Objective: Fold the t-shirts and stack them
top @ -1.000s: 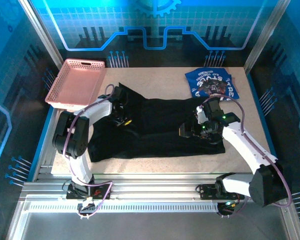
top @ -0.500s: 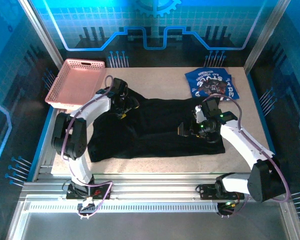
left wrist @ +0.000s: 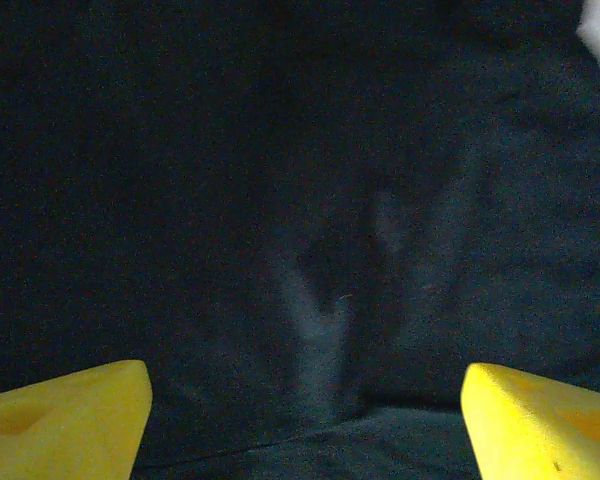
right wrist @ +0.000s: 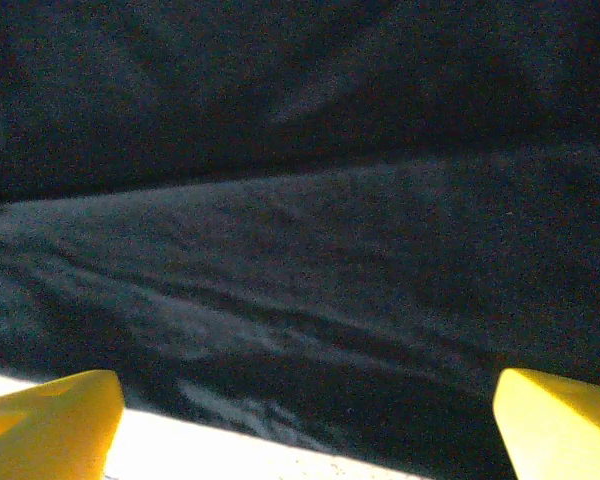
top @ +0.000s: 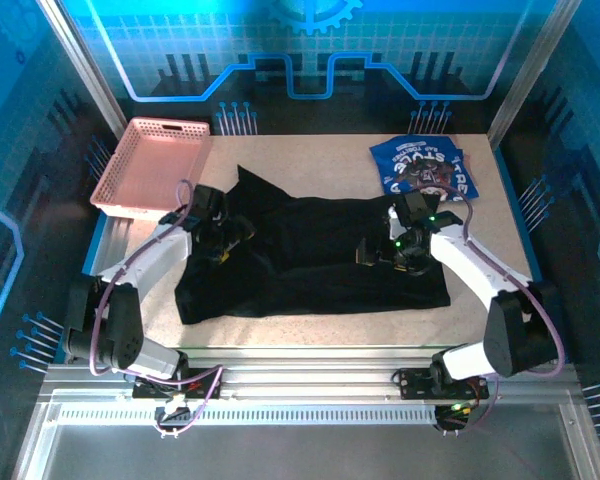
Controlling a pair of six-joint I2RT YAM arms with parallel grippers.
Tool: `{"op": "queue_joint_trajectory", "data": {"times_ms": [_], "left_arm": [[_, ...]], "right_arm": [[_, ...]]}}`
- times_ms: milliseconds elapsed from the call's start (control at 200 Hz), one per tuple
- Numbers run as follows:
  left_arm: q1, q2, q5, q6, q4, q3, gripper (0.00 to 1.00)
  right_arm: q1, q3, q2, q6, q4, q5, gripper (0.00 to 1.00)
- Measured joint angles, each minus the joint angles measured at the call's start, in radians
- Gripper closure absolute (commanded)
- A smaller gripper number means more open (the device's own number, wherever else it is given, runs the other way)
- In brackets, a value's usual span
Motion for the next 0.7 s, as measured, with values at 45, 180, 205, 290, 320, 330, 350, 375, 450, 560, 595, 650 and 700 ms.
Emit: {"op": "queue_joint_trajectory", "data": {"times_ms": [45,180,205,290,320,330,350,375,450,560,595,650,700], "left_arm": [[0.0,0.0,0.002,-0.013,0.004,-0.033,0.37],[0.011,0.0,0.003,-0.052,0.029,-0.135,0.55],[0.015,0.0,0.003,-0.058,0.034,-0.154,0.56],[0.032,0.0,-0.002,-0.078,0.037,-0.209,0.57],[0.037,0.0,-0.005,-0.081,0.037,-0.225,0.57],[0.037,0.0,-0.005,-0.081,0.037,-0.228,0.57],[0.039,0.0,-0.004,-0.084,0.038,-0.235,0.57],[0.04,-0.001,-0.004,-0.088,0.042,-0.24,0.57],[0.04,-0.013,-0.004,-0.103,0.055,-0.252,0.57],[0.04,-0.056,-0.004,-0.114,0.079,-0.298,0.57],[0.04,-0.077,-0.002,-0.122,0.08,-0.316,0.57],[0.04,-0.109,0.005,-0.13,0.077,-0.343,0.56],[0.04,-0.139,0.013,-0.135,0.075,-0.367,0.55]], "right_arm": [[-0.017,0.0,0.032,0.018,0.004,0.004,0.25],[-0.097,-0.016,0.145,0.074,0.046,0.007,0.46],[-0.109,-0.021,0.163,0.087,0.051,0.007,0.49],[-0.132,-0.032,0.224,0.111,0.057,0.023,0.54],[-0.134,-0.035,0.24,0.123,0.056,0.031,0.54],[-0.134,-0.036,0.243,0.127,0.056,0.034,0.54],[-0.134,-0.038,0.249,0.134,0.056,0.042,0.54],[-0.134,-0.038,0.249,0.14,0.056,0.044,0.54],[-0.127,-0.04,0.243,0.157,0.056,0.066,0.54],[-0.113,-0.055,0.23,0.171,0.055,0.095,0.54],[-0.109,-0.064,0.222,0.175,0.054,0.103,0.54],[-0.105,-0.084,0.207,0.18,0.05,0.113,0.54],[-0.103,-0.102,0.19,0.187,0.043,0.12,0.54]]}}
